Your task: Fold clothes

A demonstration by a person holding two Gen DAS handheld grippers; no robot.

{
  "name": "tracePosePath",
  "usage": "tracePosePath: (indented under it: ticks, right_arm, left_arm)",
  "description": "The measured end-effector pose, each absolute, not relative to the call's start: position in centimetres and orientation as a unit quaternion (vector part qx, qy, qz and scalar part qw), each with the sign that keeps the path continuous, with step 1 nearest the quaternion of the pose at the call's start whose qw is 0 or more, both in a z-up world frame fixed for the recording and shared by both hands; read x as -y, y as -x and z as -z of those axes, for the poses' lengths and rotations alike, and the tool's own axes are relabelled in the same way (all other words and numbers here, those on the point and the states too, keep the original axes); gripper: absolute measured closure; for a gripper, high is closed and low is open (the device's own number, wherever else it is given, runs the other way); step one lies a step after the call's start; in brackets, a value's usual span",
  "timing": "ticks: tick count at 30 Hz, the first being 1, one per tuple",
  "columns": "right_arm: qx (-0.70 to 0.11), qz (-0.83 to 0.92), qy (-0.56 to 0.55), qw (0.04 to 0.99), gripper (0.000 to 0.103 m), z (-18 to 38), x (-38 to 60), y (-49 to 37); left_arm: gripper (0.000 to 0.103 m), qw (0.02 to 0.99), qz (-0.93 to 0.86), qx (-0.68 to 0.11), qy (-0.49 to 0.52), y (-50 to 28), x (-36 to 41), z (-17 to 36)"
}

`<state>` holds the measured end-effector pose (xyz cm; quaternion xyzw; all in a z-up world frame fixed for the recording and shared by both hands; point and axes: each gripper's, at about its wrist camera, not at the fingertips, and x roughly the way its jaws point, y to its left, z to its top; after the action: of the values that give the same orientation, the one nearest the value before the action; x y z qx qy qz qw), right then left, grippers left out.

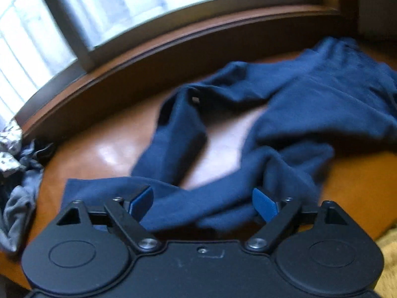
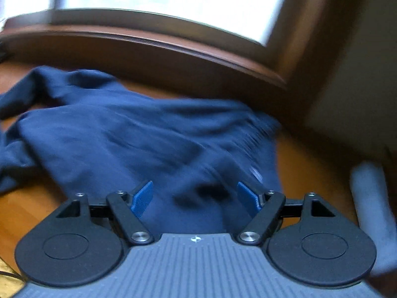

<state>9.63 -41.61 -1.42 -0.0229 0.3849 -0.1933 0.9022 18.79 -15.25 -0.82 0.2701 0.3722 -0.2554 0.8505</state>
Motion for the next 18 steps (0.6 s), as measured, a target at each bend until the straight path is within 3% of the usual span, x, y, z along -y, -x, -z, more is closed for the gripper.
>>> tracePosePath:
  ticks: [5,9,10,11,12,18]
  right_arm:
    - [-0.381,0.206,-0.090,0.897,0.023,2.3,43.3,-9.2]
    - [-0.361,0.224,-0.067,0.903,0.025,1.7,43.0,-9.2]
    - [-0.356,0.229,-0.060,0.904,0.030,1.5,42.9,-9.2]
    - [-0.351,0.234,-0.052,0.905,0.069,1.3,42.8,-9.2]
    - [-0.346,0.239,-0.045,0.906,0.097,1.1,42.7,-9.2]
    - [-0.309,0.328,-0.003,0.893,0.098,-1.6,44.9,-5.9]
  left_arm:
    - [0.017,0.837,0.291,-0.354,-0.298,-18.1,17.5,1.9]
    - [0.021,0.835,0.303,-0.353,-0.294,-17.8,18.0,2.1]
    - [0.031,0.834,0.304,-0.355,-0.294,-17.8,18.0,2.2]
    - [0.039,0.833,0.305,-0.357,-0.294,-17.8,18.1,2.2]
    - [0.040,0.833,0.302,-0.359,-0.296,-17.8,18.1,2.3]
    - [0.034,0.838,0.281,-0.348,-0.312,-17.5,17.9,2.3]
